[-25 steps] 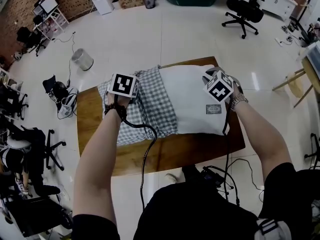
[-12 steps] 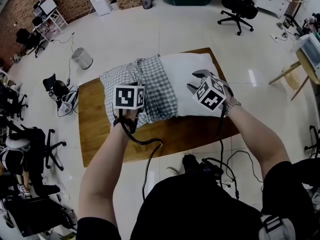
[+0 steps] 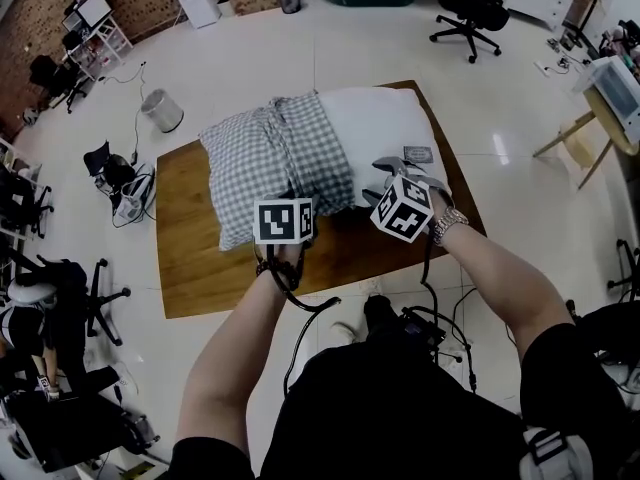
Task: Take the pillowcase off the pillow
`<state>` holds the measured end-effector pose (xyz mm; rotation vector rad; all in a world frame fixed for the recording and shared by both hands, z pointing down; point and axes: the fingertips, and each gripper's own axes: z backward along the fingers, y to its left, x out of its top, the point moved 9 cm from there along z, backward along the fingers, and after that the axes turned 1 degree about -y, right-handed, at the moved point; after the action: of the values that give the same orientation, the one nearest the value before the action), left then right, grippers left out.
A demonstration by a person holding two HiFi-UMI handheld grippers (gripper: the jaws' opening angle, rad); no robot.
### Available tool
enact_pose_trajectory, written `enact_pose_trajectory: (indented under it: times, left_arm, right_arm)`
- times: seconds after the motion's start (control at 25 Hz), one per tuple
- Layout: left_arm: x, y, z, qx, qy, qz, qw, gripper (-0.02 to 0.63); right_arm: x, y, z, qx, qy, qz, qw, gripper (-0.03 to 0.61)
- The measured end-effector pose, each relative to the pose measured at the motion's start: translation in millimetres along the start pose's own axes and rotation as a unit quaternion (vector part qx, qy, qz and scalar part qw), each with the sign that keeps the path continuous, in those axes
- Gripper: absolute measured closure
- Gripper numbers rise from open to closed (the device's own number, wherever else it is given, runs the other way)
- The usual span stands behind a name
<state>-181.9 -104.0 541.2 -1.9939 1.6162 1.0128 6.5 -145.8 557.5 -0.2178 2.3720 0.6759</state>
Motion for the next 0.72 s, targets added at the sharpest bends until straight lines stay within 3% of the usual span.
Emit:
enact_pose_trajectory:
  times: [0.2, 0.52, 0.64, 0.72]
  left_arm:
    - [-21, -9, -12, -0.005, 0.015, 0.030, 0.9994, 0.364]
    - [-44, -5, -52, 0.008, 0.036, 0.067, 0.9971, 0.341]
    - [-44, 0, -64, 0.019, 0.040, 0.071, 0.9965, 0.352]
    - [-39, 5, -68, 0.032, 0.042, 0.070, 0.9962, 0.417]
  right_arm:
    - [-8, 14, -11, -0.009, 0.018, 0.028, 0.999, 0.305]
    - [-25, 26, -43, -0.040, 0.046, 0.079, 0.995, 0.298]
    - [-31, 24, -53, -0.045, 0.052, 0.089, 0.994, 0.299]
    - [-32, 17, -58, -0.052, 0.056, 0.095, 0.993, 0.301]
